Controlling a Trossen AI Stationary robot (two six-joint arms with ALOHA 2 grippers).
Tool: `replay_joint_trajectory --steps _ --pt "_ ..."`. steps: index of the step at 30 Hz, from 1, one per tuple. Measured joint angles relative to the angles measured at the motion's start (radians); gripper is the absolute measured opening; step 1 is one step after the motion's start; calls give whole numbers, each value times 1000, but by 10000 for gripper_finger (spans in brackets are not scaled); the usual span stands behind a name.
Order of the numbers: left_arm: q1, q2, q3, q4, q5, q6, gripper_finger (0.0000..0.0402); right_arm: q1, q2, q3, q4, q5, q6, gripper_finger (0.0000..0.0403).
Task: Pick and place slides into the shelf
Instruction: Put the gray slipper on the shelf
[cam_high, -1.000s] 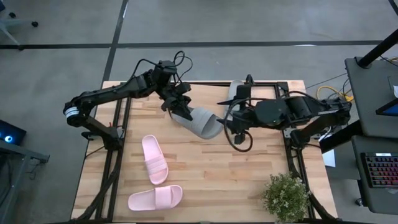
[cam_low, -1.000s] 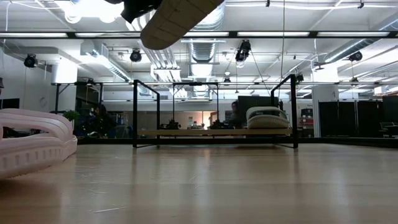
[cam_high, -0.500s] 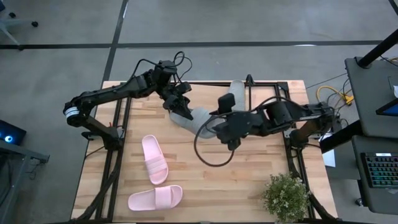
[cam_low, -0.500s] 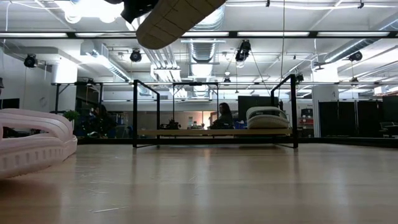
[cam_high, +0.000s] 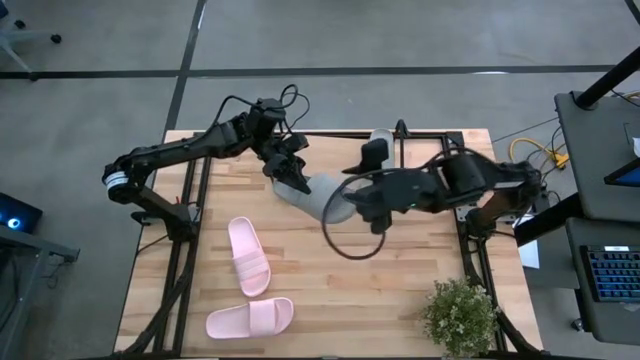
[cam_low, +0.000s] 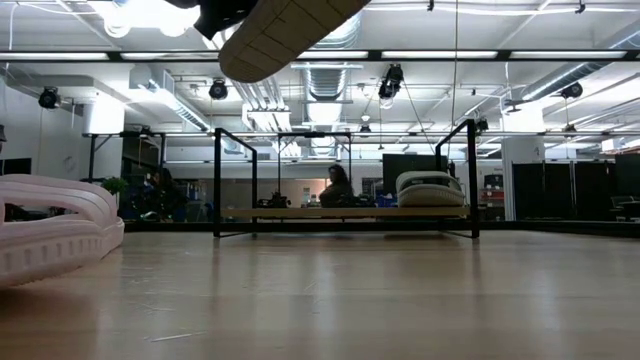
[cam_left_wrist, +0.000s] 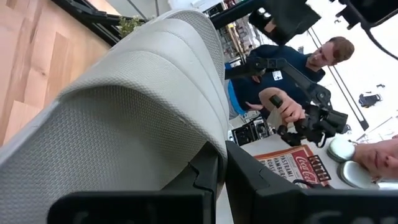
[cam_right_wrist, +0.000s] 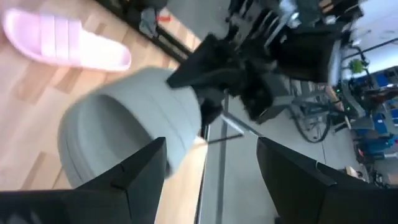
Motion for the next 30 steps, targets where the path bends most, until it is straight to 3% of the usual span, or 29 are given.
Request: replay_joint_trajectory --steps 7,11,30 --pt "0 9 -2 2 4 6 0 48 -23 51 -165 -119 116 235" --pt "3 9 -2 0 3 4 0 82 -18 50 -230 -122 130 235" --pt "4 9 -1 38 80 -7 0 91 51 31 -204 -69 -64 223"
